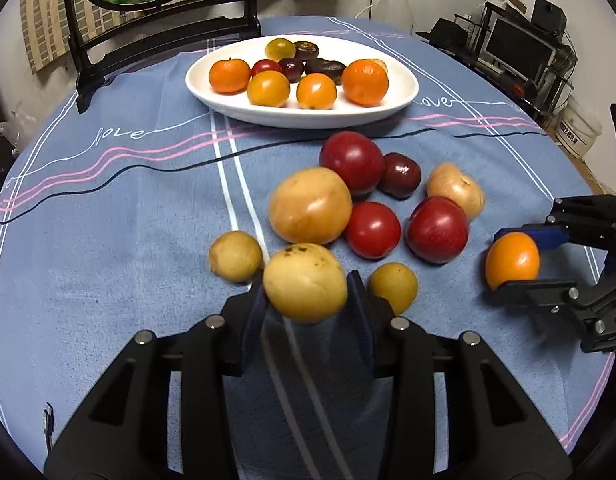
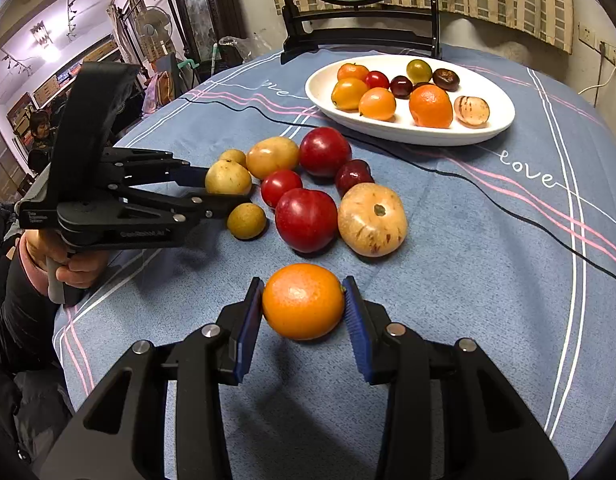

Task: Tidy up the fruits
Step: 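Grasp the pale potato with the left tool while the right tool grasps an orange, then carry the potato and the orange to the white plate and release both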

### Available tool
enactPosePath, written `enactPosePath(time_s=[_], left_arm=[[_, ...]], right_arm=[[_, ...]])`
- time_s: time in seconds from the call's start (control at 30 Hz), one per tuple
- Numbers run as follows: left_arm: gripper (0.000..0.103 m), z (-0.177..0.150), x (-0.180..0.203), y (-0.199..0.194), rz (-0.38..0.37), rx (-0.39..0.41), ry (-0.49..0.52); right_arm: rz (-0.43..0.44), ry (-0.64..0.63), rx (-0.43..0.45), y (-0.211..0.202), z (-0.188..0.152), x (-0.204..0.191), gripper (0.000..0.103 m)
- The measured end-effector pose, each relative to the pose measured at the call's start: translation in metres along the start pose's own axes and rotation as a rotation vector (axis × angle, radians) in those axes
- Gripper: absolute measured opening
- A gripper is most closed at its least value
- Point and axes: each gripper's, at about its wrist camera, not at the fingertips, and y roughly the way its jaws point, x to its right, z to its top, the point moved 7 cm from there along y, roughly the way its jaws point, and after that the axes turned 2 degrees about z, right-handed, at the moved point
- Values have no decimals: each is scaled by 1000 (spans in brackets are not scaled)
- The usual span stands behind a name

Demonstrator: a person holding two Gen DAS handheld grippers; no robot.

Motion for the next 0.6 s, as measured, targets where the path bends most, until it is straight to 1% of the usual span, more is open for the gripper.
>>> enactPosePath(time_s=[0.17, 0.3, 0.6], left_arm=[[38, 0, -2, -1, -18, 10, -18], [38, 1, 2, -6, -29, 29, -11], [37, -1, 11, -31, -37, 124, 1]], right_arm=[[-3, -8, -2, 0, -1, -1, 41], [3, -13, -1, 0, -1, -2, 41], [12, 11, 23, -5, 1, 3, 41]])
